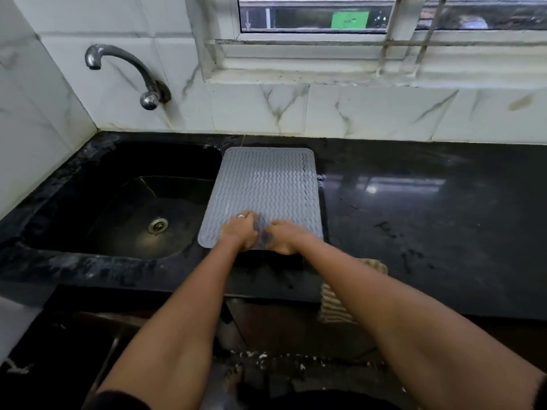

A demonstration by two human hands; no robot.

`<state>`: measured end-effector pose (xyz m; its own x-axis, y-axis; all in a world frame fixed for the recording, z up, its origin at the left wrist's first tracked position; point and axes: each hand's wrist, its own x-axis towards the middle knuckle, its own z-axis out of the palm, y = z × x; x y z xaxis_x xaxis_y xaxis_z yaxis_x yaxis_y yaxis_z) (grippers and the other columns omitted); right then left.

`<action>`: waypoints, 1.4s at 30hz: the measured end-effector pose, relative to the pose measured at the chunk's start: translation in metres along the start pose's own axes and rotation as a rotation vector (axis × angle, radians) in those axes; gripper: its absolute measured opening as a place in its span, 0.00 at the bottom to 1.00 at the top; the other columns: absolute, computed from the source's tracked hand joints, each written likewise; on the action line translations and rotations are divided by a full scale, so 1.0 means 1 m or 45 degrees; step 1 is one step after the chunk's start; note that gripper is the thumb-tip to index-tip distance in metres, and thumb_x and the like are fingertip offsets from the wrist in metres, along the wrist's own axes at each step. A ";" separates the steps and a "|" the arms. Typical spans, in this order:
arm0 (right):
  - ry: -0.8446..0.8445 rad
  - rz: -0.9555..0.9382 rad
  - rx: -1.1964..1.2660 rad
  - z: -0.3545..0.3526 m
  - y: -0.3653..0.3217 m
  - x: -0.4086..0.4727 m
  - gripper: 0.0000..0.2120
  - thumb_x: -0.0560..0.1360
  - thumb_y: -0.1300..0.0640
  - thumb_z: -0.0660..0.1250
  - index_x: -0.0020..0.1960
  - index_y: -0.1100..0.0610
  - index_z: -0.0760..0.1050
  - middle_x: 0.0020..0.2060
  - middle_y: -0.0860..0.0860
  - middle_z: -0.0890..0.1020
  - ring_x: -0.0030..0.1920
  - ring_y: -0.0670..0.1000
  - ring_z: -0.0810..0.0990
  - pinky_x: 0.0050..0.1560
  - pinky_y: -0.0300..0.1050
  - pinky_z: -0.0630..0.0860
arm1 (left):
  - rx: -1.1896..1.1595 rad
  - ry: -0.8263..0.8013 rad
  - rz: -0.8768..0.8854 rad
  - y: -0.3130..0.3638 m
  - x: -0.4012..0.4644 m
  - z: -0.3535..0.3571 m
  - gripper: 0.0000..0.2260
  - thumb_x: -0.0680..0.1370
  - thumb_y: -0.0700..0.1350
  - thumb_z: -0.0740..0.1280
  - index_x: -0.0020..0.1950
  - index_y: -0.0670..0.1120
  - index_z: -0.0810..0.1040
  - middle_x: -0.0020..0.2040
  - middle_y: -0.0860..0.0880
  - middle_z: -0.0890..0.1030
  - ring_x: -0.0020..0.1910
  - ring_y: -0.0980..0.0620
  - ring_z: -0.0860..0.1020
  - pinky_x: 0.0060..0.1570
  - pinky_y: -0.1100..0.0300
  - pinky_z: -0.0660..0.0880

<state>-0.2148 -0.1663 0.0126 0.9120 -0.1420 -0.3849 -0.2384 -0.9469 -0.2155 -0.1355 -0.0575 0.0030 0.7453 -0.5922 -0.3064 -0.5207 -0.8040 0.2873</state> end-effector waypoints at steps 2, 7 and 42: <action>0.022 0.021 -0.075 -0.001 0.029 -0.026 0.18 0.77 0.51 0.62 0.66 0.54 0.72 0.66 0.56 0.71 0.67 0.60 0.69 0.64 0.55 0.67 | -0.028 0.133 -0.011 0.027 -0.021 0.013 0.20 0.79 0.45 0.58 0.72 0.47 0.66 0.72 0.44 0.68 0.69 0.42 0.69 0.67 0.46 0.67; -0.055 0.140 -0.125 -0.007 0.098 -0.083 0.16 0.78 0.57 0.60 0.66 0.55 0.71 0.66 0.59 0.68 0.66 0.62 0.65 0.65 0.63 0.62 | -0.134 0.193 0.016 0.089 -0.058 0.042 0.16 0.79 0.44 0.60 0.67 0.50 0.73 0.67 0.45 0.74 0.65 0.44 0.72 0.63 0.50 0.71; 0.116 -0.065 0.533 -0.068 0.118 -0.080 0.13 0.69 0.59 0.73 0.51 0.61 0.76 0.48 0.54 0.76 0.47 0.52 0.75 0.43 0.42 0.71 | -0.538 -0.080 -0.011 0.124 -0.049 -0.048 0.06 0.73 0.41 0.72 0.45 0.44 0.76 0.45 0.48 0.78 0.44 0.51 0.76 0.43 0.61 0.74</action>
<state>-0.2931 -0.2859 0.0793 0.9473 -0.1404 -0.2878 -0.2899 -0.7576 -0.5848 -0.2170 -0.1258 0.0977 0.7152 -0.5983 -0.3614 -0.2884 -0.7236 0.6271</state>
